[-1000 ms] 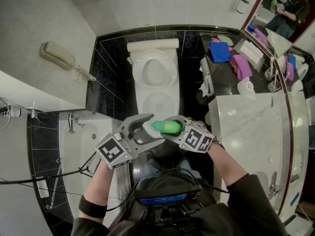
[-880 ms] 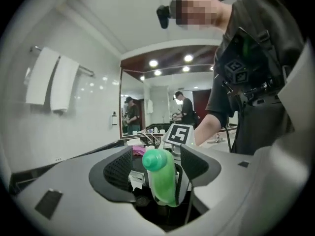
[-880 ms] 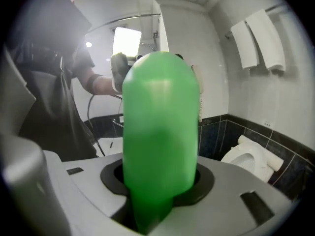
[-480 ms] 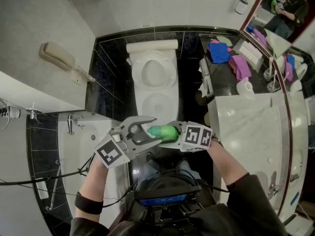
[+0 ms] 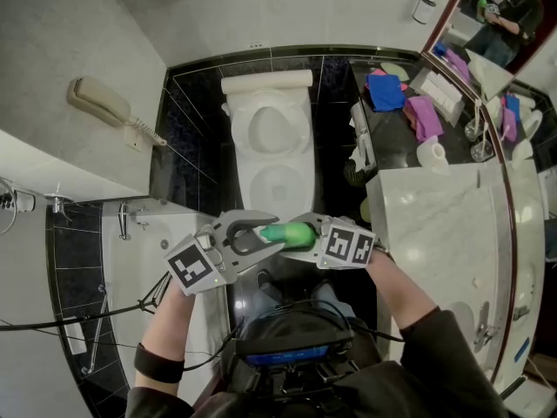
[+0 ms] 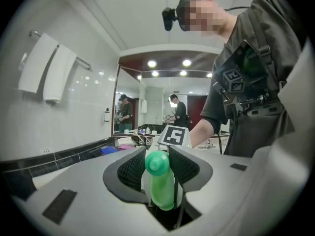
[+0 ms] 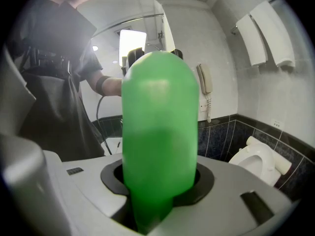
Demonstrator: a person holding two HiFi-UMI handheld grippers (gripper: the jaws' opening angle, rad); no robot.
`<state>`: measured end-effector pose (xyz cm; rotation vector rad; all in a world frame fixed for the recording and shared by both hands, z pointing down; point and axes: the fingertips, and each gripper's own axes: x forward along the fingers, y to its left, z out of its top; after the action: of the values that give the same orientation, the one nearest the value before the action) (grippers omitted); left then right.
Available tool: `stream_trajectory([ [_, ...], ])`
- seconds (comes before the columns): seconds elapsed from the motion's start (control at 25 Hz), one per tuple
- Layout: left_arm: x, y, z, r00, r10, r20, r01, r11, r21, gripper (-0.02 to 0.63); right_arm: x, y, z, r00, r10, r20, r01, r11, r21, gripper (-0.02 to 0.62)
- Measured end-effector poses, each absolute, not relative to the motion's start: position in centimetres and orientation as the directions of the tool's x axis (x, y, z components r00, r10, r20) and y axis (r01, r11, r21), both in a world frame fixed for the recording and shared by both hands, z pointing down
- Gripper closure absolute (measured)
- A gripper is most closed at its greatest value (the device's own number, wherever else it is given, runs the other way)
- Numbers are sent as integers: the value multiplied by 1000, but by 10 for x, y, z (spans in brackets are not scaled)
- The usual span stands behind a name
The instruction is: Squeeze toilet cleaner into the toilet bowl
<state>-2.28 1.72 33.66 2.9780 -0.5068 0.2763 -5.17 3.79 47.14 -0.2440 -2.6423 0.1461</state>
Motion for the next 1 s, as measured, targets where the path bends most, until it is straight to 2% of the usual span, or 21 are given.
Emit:
stream_trajectory([
  [0.2,-34,7,357,910,-378,171,-407,-894,186,446,-46,9,480,-856,-13,516,40,995,91,413],
  [0.36,-37,4,365,893,-416,169,-449,-827,337,448,-41,-8,485,-838,-160,522,-17,964,267,413],
  [0.6,-39,-2,374,874,-447,188,-453,-615,646,449,-33,-31,483,-796,-345,498,-59,863,502,411],
  [0.8,-38,0,379,873,-447,195,-448,-579,681,449,-29,-35,483,-782,-376,498,-42,828,559,411],
  [1.0,-36,-1,374,868,-463,178,-470,-654,592,438,-31,-31,485,-798,-333,502,-64,876,479,410],
])
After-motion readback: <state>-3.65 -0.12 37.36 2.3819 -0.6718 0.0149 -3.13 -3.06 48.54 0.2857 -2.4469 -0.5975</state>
